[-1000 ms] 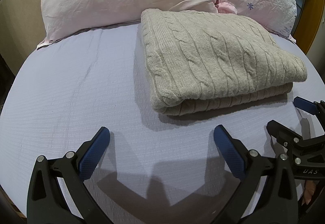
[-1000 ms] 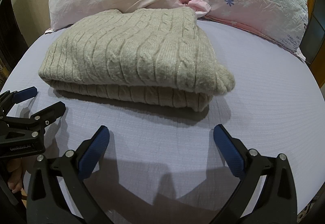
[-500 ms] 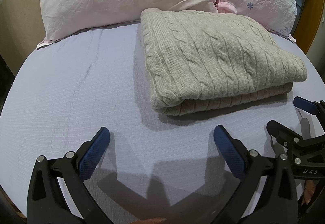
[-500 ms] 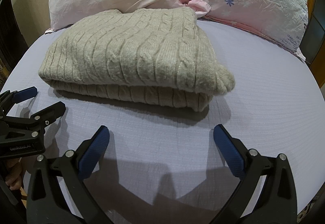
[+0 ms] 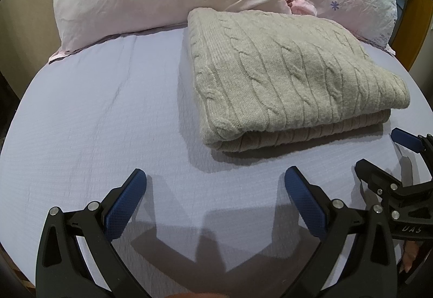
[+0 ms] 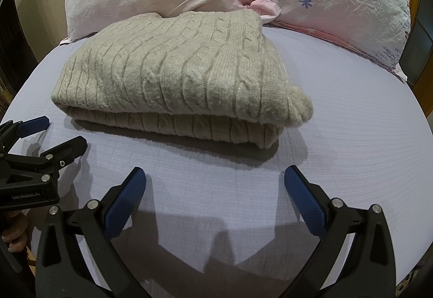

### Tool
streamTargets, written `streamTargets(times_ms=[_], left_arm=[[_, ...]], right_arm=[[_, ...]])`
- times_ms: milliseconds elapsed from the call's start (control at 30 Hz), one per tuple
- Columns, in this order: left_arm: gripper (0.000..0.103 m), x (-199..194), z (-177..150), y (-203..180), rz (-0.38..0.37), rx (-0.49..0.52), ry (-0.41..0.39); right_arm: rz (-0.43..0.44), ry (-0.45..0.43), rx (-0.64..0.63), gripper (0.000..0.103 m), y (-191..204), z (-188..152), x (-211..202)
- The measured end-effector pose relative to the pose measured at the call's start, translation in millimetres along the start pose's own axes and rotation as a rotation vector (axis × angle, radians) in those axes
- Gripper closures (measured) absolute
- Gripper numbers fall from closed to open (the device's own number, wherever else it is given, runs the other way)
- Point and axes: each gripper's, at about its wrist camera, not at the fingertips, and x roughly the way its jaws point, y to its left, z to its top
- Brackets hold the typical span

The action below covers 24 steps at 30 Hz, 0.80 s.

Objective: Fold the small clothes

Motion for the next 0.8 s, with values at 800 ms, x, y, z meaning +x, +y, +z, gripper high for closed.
streamTargets(times_ms=[800], left_arm=[[0.001, -1.3, -2.8, 0.7, 0.001, 0.004, -0.024]], right_arm=[[0.000, -0.001, 0.000, 0.002, 0.3, -0.6, -0.3]])
